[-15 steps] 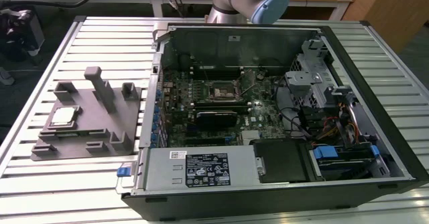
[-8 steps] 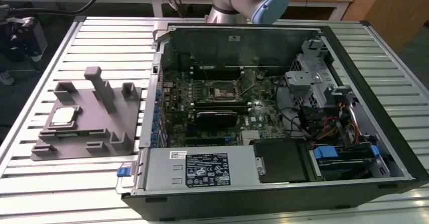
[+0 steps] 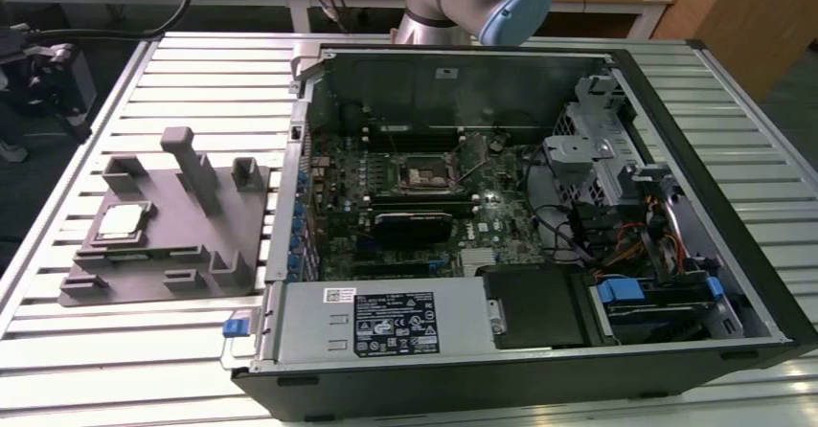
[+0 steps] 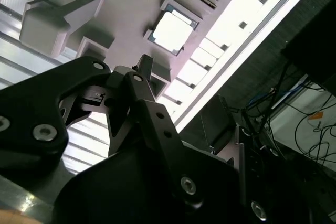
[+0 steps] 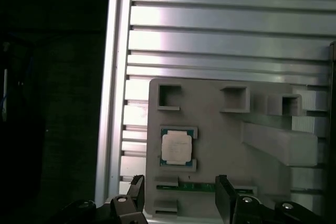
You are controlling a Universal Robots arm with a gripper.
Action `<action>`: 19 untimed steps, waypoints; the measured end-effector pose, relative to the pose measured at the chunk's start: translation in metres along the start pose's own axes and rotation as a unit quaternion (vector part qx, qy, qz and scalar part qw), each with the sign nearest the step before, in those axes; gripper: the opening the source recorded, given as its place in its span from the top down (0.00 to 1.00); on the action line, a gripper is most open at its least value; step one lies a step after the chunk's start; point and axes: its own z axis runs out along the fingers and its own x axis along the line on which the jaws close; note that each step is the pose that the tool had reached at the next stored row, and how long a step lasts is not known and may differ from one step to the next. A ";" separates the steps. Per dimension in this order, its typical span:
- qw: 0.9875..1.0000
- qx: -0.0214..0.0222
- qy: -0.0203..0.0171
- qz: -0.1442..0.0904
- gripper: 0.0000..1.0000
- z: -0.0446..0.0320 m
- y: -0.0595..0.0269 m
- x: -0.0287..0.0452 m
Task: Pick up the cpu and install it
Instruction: 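Pick up the cpu and move it towards the insertion slot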
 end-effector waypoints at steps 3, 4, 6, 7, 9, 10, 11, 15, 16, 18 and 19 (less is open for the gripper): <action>1.000 0.000 0.000 -0.001 0.36 0.0033 -0.0001 -0.0001; 1.000 0.000 0.000 -0.002 0.36 0.0045 -0.0002 -0.0002; 1.000 0.000 0.000 -0.005 0.36 0.0062 -0.0003 -0.0002; 1.000 0.000 0.000 -0.007 0.36 0.0069 -0.0003 -0.0003; 1.000 0.000 0.001 -0.014 0.36 0.0084 -0.0004 -0.0003; 1.000 0.001 0.001 -0.016 0.36 0.0094 -0.0004 -0.0003; 1.000 0.001 0.001 -0.017 0.36 0.0108 -0.0005 -0.0004; 1.000 0.001 -0.001 -0.017 0.36 0.0174 -0.0007 -0.0005; 1.000 0.001 -0.001 -0.017 0.36 0.0191 -0.0008 -0.0004; 1.000 0.002 -0.003 -0.017 0.36 0.0226 -0.0010 -0.0005; 1.000 0.002 -0.003 -0.017 0.36 0.0242 -0.0010 -0.0006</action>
